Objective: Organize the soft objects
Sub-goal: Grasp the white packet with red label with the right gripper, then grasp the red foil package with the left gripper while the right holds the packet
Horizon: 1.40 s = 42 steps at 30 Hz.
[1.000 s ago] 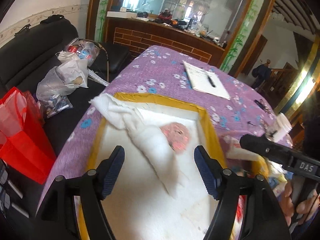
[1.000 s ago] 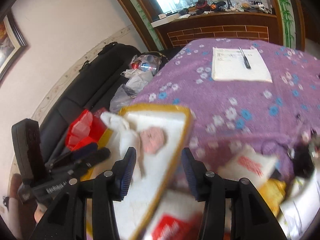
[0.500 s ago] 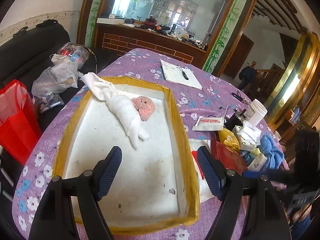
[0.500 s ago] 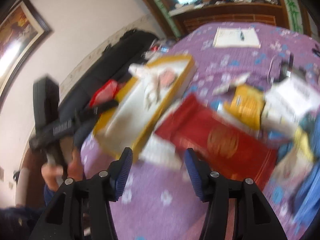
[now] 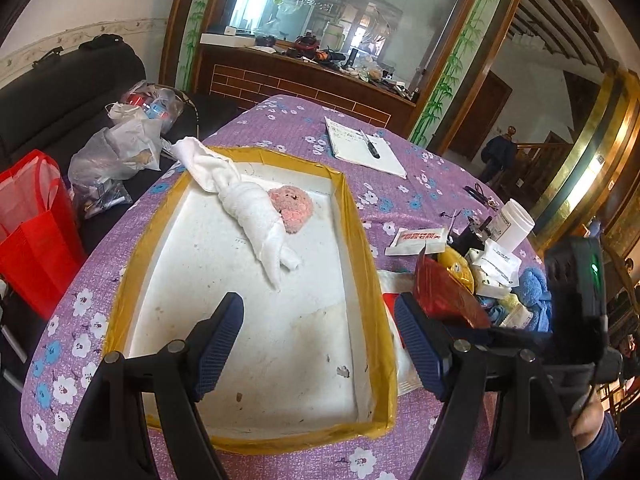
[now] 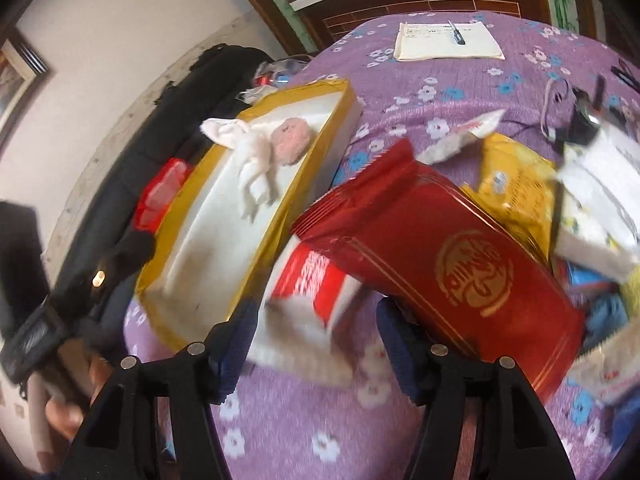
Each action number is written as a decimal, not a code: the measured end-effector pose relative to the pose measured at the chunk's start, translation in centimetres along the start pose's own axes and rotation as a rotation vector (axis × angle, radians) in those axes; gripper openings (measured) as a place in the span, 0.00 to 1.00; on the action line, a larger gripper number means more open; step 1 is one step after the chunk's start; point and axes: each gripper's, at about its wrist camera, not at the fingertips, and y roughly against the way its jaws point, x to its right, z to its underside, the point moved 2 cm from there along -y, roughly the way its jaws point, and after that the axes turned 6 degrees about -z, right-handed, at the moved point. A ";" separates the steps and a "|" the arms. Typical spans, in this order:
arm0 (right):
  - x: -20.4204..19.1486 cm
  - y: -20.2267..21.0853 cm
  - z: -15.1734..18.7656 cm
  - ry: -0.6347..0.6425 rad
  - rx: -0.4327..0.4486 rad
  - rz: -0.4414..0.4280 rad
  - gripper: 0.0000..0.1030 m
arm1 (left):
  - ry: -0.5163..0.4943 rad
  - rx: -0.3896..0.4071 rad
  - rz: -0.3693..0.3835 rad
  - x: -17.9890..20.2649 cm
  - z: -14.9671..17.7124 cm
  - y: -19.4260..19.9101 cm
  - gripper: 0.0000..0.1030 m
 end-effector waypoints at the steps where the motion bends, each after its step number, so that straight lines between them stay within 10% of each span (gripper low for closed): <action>1: -0.1 -0.6 -0.4 0.002 -0.015 0.028 0.65 | 0.000 0.000 0.001 0.0 0.0 0.0 0.75; 9: -0.6 -3.6 -1.4 0.059 -0.061 0.078 0.67 | -0.001 -0.002 0.008 0.0 0.1 0.1 0.75; 10: -0.5 -3.5 -1.0 0.060 -0.065 0.045 0.40 | 0.000 -0.001 0.010 0.0 0.1 0.1 0.75; 11: -0.5 -3.6 -0.7 0.058 -0.097 -0.011 0.35 | 0.000 0.000 0.012 0.0 0.2 0.1 0.75; 24: -1.6 9.0 4.9 0.189 0.094 -0.323 0.32 | -0.055 -0.022 0.034 3.1 0.9 0.5 0.75; 30: 1.8 15.2 3.9 0.237 0.324 0.044 0.31 | -0.061 -0.097 0.113 6.7 1.7 -0.3 0.75; 34: 2.8 16.6 2.3 0.228 0.409 0.078 0.31 | -0.040 -0.196 0.188 10.4 2.9 -2.1 0.75; 42: 7.0 17.1 2.1 0.142 0.462 -0.041 0.31 | -0.690 -0.157 0.040 18.4 4.3 -3.3 0.85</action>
